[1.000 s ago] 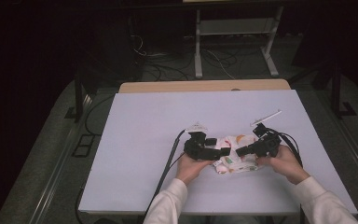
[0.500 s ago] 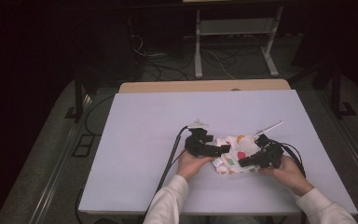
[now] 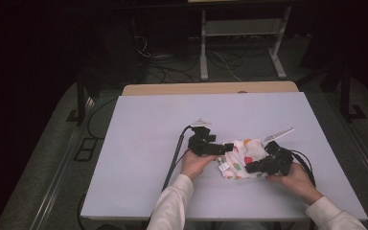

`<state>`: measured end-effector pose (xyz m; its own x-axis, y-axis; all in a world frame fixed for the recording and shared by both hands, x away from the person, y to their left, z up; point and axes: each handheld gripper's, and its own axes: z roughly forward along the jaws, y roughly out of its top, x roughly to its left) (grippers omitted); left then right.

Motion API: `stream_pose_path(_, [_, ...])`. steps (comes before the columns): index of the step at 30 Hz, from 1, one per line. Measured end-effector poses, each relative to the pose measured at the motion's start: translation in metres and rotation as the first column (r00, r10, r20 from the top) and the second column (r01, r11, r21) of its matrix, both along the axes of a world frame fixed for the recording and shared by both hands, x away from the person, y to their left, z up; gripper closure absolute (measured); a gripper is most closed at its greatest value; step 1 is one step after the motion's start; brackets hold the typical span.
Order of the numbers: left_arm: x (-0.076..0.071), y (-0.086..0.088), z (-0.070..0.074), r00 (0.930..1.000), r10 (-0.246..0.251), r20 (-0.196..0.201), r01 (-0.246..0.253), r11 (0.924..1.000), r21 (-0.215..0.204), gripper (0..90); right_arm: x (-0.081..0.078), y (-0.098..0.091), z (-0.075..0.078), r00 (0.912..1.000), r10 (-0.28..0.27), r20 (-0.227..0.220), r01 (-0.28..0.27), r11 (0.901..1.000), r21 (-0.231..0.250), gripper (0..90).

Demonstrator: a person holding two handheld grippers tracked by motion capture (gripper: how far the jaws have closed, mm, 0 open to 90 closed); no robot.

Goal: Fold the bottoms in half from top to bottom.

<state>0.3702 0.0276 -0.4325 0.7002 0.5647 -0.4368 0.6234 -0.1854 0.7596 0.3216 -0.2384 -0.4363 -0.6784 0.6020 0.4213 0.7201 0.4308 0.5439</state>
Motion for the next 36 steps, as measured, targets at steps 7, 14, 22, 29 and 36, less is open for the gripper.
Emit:
stream_pose_path(7, [0.004,0.0,0.009,0.9999,-0.007,0.015,0.007,1.0,0.006,8.0,0.002,-0.008,0.011,1.0,0.003,0.007,-0.003,0.9987,0.051,52.3])
stream_pose_path(14, [0.007,0.0,0.016,0.9994,-0.02,0.028,0.02,0.9997,0.017,7.3,0.008,-0.013,0.026,0.999,0.027,0.036,-0.03,0.996,0.085,35.0])
stream_pose_path(22, [0.009,0.004,0.019,0.9993,-0.023,0.029,0.023,0.9997,0.001,6.6,0.015,-0.016,0.039,0.9931,0.008,0.117,-0.018,0.9965,0.081,15.8])
stream_pose_path(29, [0.016,0.004,0.023,0.9993,-0.036,0.005,0.036,0.9987,0.037,2.5,0.029,-0.02,0.047,0.9889,-0.027,0.146,0.015,0.9965,0.082,3.3])
stream_pose_path(36, [0.023,0.002,0.022,0.9989,-0.047,-0.002,0.047,0.9975,0.052,0.0,0.046,-0.032,0.048,0.9852,-0.075,0.154,0.061,0.994,0.09,0.0])
